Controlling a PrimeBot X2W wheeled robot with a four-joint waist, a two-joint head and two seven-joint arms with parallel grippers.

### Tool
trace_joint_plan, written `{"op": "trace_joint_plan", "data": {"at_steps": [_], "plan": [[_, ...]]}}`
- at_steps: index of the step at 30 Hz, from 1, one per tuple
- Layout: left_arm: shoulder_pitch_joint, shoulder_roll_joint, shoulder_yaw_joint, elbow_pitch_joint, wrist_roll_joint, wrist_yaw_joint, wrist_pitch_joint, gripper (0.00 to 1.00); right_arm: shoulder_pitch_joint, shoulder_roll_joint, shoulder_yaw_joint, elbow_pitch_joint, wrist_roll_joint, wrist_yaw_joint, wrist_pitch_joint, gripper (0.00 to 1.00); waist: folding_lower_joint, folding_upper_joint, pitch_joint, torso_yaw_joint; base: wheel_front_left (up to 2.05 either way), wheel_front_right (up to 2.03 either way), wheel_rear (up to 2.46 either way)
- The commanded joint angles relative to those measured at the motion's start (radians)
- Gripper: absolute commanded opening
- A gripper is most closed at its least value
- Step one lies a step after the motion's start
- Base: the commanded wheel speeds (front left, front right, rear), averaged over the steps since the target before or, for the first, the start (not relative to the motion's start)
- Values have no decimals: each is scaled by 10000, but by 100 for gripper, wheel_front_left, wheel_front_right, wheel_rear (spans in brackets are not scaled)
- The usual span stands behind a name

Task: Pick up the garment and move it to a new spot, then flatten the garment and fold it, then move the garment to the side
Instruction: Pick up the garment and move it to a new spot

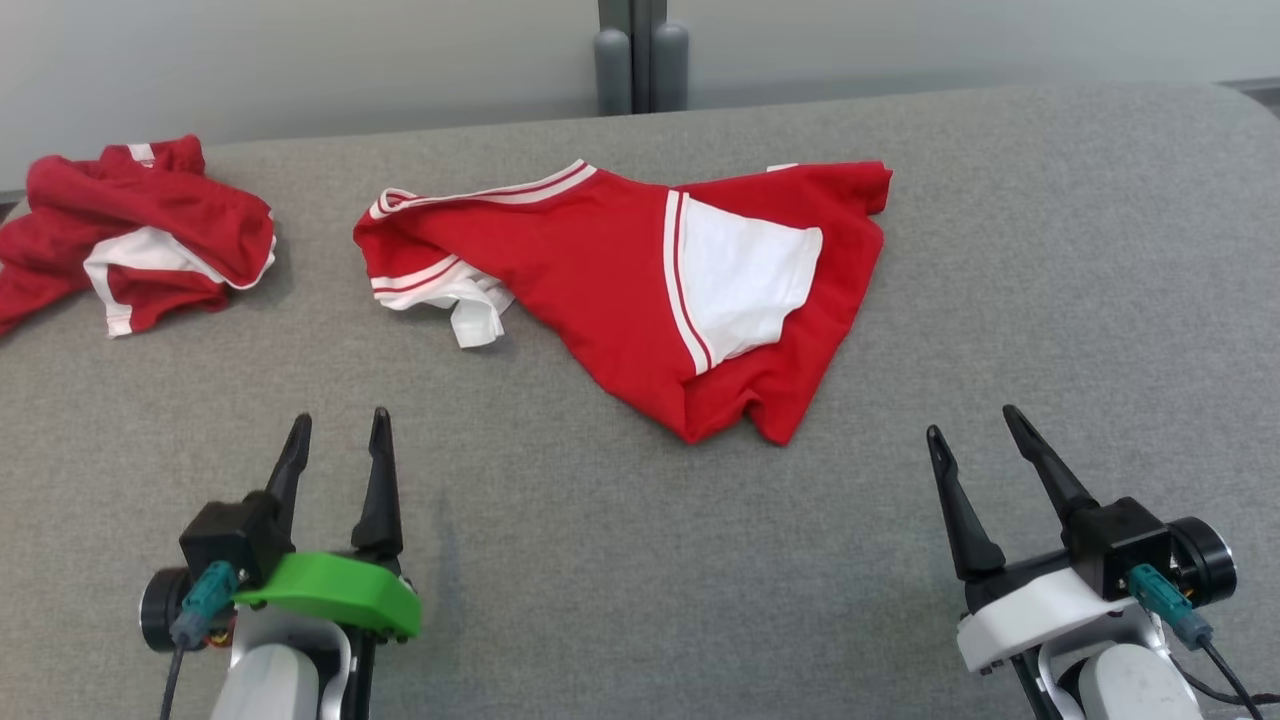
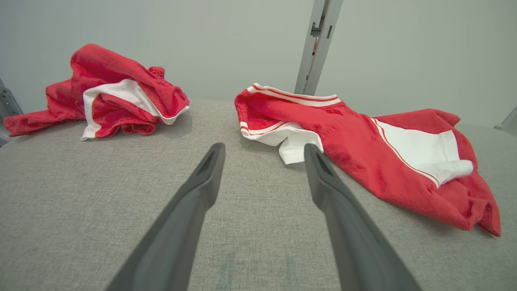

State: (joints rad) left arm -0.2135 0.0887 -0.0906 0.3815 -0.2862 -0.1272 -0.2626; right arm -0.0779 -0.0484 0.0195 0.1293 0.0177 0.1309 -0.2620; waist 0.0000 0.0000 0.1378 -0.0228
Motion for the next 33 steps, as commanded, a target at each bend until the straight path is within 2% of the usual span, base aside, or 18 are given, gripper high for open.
{"op": "trace_joint_plan", "data": {"at_steps": [1,13,33], "plan": [[383,-55,131,-131,145,-25,-33,100,212,-38,-20,39,58,-3,-46,100,0,0,-579,145,0,0,0],[2031,-354,403,-654,162,-43,-33,100,821,-37,-130,110,273,-3,-46,100,0,0,-1227,101,0,0,0],[2206,-374,324,-617,-95,-34,-33,100,705,-37,-186,189,347,-3,-47,100,0,0,-1181,53,0,0,0]]}}
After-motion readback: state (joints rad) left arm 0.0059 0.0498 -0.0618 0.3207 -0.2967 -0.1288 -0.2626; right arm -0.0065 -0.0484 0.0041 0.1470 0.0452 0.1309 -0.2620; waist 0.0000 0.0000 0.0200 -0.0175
